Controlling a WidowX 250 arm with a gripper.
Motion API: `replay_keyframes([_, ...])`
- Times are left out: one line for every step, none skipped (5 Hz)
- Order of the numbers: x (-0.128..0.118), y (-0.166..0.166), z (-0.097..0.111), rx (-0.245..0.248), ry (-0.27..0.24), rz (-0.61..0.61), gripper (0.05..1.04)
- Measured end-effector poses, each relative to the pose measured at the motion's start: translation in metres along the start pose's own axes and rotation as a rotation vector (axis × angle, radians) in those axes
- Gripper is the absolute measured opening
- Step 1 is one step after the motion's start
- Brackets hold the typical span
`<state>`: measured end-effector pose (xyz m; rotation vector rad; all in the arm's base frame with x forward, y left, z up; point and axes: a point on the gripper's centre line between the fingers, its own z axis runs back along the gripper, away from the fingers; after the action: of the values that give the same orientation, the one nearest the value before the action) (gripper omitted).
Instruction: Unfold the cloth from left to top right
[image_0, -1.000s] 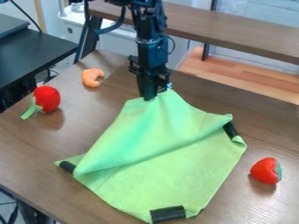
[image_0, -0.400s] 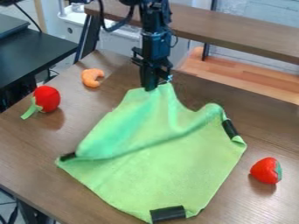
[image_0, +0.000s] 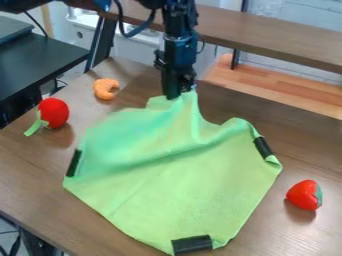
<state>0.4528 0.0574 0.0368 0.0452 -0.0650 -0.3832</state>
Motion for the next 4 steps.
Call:
replay_keyframes([-0.0016,-0.0018,-0.0101,0.014,-0.022,-0.065,0.049])
replay_keyframes([0.0056,-0.0017,-0.0022,0.021,-0.08,-0.14,0.049])
replay_keyframes([0.0058,-0.0011,-0.0086,0.032,-0.098,-0.158,0.049])
replay_keyframes([0.0057,0.0035,-0.0023,0.035,-0.132,-0.161,0.049])
